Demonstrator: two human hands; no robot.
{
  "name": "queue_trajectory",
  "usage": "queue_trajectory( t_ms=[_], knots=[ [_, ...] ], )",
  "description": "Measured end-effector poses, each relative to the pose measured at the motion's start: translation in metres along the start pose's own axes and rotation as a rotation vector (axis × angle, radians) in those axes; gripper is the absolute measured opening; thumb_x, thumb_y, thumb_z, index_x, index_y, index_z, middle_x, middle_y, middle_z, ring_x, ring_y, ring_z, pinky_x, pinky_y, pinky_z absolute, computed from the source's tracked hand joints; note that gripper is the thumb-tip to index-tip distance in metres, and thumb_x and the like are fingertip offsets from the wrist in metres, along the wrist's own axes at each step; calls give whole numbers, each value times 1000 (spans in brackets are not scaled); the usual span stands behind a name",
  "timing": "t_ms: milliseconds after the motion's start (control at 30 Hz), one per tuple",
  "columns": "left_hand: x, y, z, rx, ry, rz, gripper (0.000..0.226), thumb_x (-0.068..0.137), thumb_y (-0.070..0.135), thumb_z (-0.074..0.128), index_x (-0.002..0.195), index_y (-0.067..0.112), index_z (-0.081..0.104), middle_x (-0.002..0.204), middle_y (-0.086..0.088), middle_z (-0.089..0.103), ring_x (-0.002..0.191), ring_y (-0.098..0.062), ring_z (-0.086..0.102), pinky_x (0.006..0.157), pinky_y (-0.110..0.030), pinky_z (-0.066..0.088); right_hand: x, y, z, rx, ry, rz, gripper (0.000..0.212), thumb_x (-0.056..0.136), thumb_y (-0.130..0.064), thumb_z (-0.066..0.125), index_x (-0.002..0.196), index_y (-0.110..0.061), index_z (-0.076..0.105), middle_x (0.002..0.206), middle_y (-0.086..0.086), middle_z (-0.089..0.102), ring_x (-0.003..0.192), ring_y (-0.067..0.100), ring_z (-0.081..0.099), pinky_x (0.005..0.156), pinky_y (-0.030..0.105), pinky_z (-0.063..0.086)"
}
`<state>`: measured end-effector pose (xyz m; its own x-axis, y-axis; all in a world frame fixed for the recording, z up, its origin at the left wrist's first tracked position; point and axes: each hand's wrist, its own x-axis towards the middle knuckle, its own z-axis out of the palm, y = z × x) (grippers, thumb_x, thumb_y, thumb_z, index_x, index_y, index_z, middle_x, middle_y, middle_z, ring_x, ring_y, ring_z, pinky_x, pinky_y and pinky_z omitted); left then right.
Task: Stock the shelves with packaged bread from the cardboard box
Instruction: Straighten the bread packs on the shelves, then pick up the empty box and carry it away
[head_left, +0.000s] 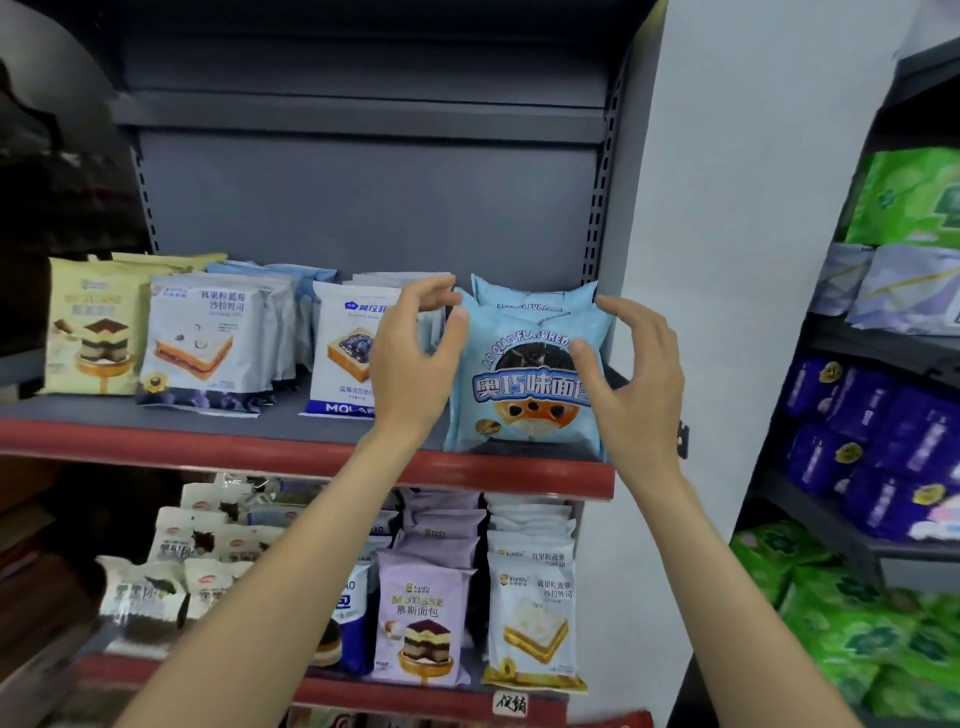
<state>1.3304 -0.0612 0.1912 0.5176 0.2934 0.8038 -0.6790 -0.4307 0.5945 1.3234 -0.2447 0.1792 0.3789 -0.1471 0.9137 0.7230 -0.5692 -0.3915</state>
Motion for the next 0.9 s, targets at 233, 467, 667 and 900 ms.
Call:
queue_trajectory(
  t_ms=[233, 467, 667, 900],
  knots=[
    [-50, 20, -55, -119, -63, -50, 12, 88, 27, 51, 92, 26, 62, 65, 17, 67, 65, -7, 64, 70, -31, 50, -64, -55, -11, -49, 201, -75, 17, 89, -12, 59, 102, -3, 63, 87, 4, 66, 77, 18, 61, 73, 28, 51],
    [-159, -6, -128, 163, -583, -327, 13, 93, 27, 57, 104, 32, 62, 96, 18, 66, 89, 3, 60, 76, -17, 46, -200, -105, -40, -17, -208, 279, 22, 91, -23, 58, 112, -17, 57, 90, -11, 62, 79, 2, 60, 64, 22, 53],
    [-264, -29, -195, 247, -672, -601, 20, 93, 28, 58, 113, 30, 58, 98, 21, 61, 92, 3, 58, 81, -17, 46, -309, -129, -60, 82, -639, 689, 46, 90, -28, 60, 132, -30, 41, 107, -17, 61, 95, -3, 59, 81, 20, 49],
    [-405, -54, -282, 540, -726, -976, 12, 92, 38, 56, 102, 36, 62, 96, 12, 65, 99, -12, 62, 88, -31, 48, -443, -134, -83, -32, -996, 971, 28, 92, -22, 58, 119, -18, 57, 99, -4, 64, 92, 11, 61, 85, 26, 48]
  ],
)
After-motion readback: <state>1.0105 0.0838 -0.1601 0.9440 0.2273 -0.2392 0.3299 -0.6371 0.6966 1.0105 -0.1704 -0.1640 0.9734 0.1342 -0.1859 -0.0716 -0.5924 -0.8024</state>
